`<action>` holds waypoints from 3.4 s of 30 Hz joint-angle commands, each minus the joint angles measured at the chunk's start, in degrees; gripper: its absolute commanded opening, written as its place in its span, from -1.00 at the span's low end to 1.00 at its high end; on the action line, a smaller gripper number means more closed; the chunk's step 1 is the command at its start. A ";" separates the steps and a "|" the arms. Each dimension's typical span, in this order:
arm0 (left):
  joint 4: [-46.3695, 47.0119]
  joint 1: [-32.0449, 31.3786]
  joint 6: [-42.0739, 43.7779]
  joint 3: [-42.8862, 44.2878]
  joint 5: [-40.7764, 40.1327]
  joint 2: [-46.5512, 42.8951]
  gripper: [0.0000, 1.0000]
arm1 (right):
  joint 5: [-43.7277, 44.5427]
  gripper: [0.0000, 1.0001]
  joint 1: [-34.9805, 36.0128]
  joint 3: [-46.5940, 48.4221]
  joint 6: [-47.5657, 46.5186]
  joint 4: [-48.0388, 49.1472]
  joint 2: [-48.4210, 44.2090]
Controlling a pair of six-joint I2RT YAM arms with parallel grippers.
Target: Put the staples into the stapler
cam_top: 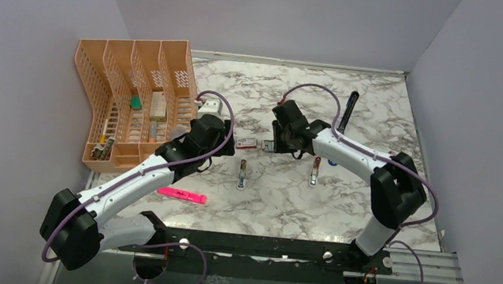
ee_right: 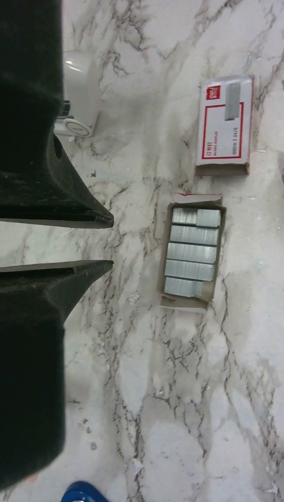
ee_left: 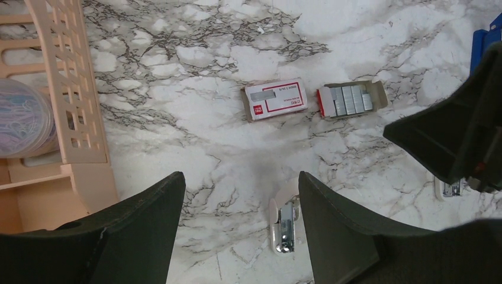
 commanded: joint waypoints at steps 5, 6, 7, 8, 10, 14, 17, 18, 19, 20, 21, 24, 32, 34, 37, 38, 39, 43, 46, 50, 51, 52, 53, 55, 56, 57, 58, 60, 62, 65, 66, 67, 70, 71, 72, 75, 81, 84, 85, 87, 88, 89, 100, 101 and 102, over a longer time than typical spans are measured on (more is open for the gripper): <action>1.65 0.36 0.09 -0.96 -1.73 -0.76 0.42 | 3.08 -0.48 0.19 9.90 1.00 0.91 11.09; 1.72 0.31 0.07 -1.05 -1.74 -0.77 0.42 | 3.24 -0.48 0.17 10.61 1.00 0.73 12.07; 1.82 0.35 0.09 -1.14 -1.74 -0.70 0.41 | 3.25 -0.50 0.24 11.22 1.00 0.64 13.07; 1.83 0.40 0.08 -1.16 -1.74 -0.68 0.42 | 3.37 -0.54 0.20 11.94 1.00 0.50 13.86; 1.83 0.34 0.14 -1.09 -1.61 -0.47 0.42 | 3.49 -0.58 0.21 13.54 0.97 -0.24 15.67; 1.88 0.32 0.15 -1.07 -1.65 -0.10 0.42 | 3.21 -0.60 0.23 15.56 1.05 -0.72 17.55; 1.94 0.32 0.15 -1.07 -1.65 0.12 0.42 | 2.64 -0.53 0.16 16.75 0.59 -1.14 18.64; 1.92 0.39 0.15 -1.07 -1.65 0.14 0.42 | 2.37 -0.50 0.18 17.15 0.41 -1.29 18.88; 1.92 0.32 0.22 -1.00 -1.65 0.18 0.42 | 2.15 -0.46 0.16 17.41 0.19 -1.32 19.26; 1.92 0.33 0.24 -0.99 -1.65 0.15 0.42 | 2.11 -0.43 0.16 17.69 0.13 -1.44 19.54; 1.92 0.37 0.24 -0.99 -1.73 -0.02 0.42 | 1.83 -0.40 0.20 17.96 -0.07 -1.49 19.73; 1.93 0.36 0.24 -1.07 -2.07 -0.49 0.42 | 0.80 -0.34 0.17 18.30 -0.64 -1.23 20.05; 1.92 0.32 0.24 -1.07 -2.00 -0.31 0.42 | 2.68 -0.49 0.16 18.07 0.30 -1.66 20.24; 1.92 0.32 0.24 -1.07 -2.00 -0.27 0.42 | 3.25 -0.56 0.20 17.96 0.54 -1.67 19.94; 1.92 0.36 0.24 -1.07 -2.00 -0.24 0.42 | 3.90 -0.58 0.24 17.95 0.94 -2.05 20.15; 1.92 0.35 0.24 -1.15 -1.99 -0.31 0.42 | 4.02 -0.58 0.24 17.96 1.07 -2.15 20.19; 1.92 0.34 0.24 -1.16 -2.00 -0.34 0.42 | 4.00 -0.57 0.21 17.95 1.09 -2.20 20.33; 1.84 0.38 0.24 -1.25 -2.05 -0.63 0.42 | 4.03 -0.57 0.15 17.96 1.33 -2.73 21.01; 1.83 0.36 0.22 -1.33 -2.05 -0.63 0.42 | 3.79 -0.56 0.21 17.51 1.18 -2.32 20.97; 1.83 0.32 0.15 -1.34 -2.00 -0.55 0.42 | 2.91 -0.49 0.17 17.54 0.87 -2.23 20.92; 1.83 0.33 0.15 -1.34 -2.00 -0.54 0.42 | 3.01 -0.47 0.21 17.52 0.91 -2.16 20.81; 1.83 0.38 0.15 -1.34 -2.00 -0.52 0.42 | 3.32 -0.46 0.21 17.45 1.10 -2.28 20.62; 1.84 0.37 0.15 -1.34 -2.00 -0.52 0.42 | 3.57 -0.46 0.18 17.37 1.21 -2.22 20.49; 1.83 0.34 0.15 -1.34 -2.00 -0.60 0.42 | 4.94 -0.46 0.22 17.24 1.80 -2.56 20.02; 1.79 0.32 0.15 -1.34 -2.00 -0.61 0.42 | 5.74 -0.47 0.13 17.11 2.12 -2.59 19.90; 1.75 0.34 0.15 -1.34 -2.00 -0.59 0.42 | 6.43 -0.49 0.18 16.96 2.47 -2.65 19.57; 1.75 0.32 0.15 -1.34 -2.00 -0.58 0.42 | 7.44 -0.52 0.14 16.79 3.05 -2.78 19.22; 1.66 0.35 0.15 -1.34 -2.00 -0.60 0.42 | 8.10 -0.54 0.10 16.00 3.50 -1.99 18.27; 1.67 0.34 0.15 -1.41 -2.09 -0.73 0.42 | 8.36 -0.54 0.11 15.87 3.59 -2.00 17.89; 1.66 0.34 0.07 -1.42 -2.09 -0.75 0.42 | 7.75 -0.54 0.14 16.26 3.19 -2.20 18.34; 1.66 0.38 0.07 -1.42 -2.09 -0.72 0.42 | 7.57 -0.54 0.12 16.37 3.12 -2.41 18.54; 1.66 0.38 0.07 -1.42 -2.09 -0.70 0.42 | 7.56 -0.54 0.18 16.54 3.19 -2.66 18.89; 1.57 0.31 0.07 -1.47 -2.17 -0.86 0.42 | 5.75 -0.53 0.12 16.12 2.67 -1.94 18.90; 1.56 0.37 0.07 -1.51 -2.18 -0.92 0.42 | 4.57 -0.51 0.20 15.77 2.44 -1.25 18.65; 1.57 0.35 0.07 -1.51 -2.24 -0.95 0.42 | 3.65 -0.49 0.14 15.54 2.22 -0.71 18.47; 1.57 0.37 0.07 -1.51 -2.27 -0.93 0.42 | 0.91 -0.43 0.08 15.64 1.50 0.18 18.47; 1.57 0.33 0.07 -1.51 -2.43 -1.03 0.42 | -1.08 -0.36 0.13 16.00 1.11 0.59 19.05; 1.57 0.39 0.07 -1.51 -2.44 -1.04 0.42 | -1.47 -0.33 0.08 16.24 1.04 0.46 19.47; 1.57 0.39 0.07 -1.51 -2.44 -1.06 0.42 | -1.49 -0.32 0.10 16.35 1.08 0.48 19.50; 1.57 0.39 0.07 -1.45 -2.44 -1.02 0.42 | -1.58 -0.29 0.08 16.50 1.09 0.53 19.70; 1.57 0.32 0.07 -1.48 -2.44 -1.03 0.42 | -1.58 -0.28 0.12 16.66 1.02 0.42 19.81; 1.57 0.34 0.07 -1.43 -2.44 -0.96 0.42 | -1.58 -0.27 0.13 16.91 0.93 0.29 19.97; 1.57 0.34 0.07 -1.42 -2.48 -0.91 0.42 | -2.30 -0.33 0.10 18.31 -0.06 -0.71 22.32; 1.57 0.34 0.07 -1.42 -2.52 -0.92 0.42 | -2.57 -0.35 0.20 18.19 -0.17 -0.47 22.04; 1.57 0.37 0.07 -1.42 -2.47 -0.93 0.42 | -2.92 -0.36 0.23 17.91 -0.34 -0.03 21.78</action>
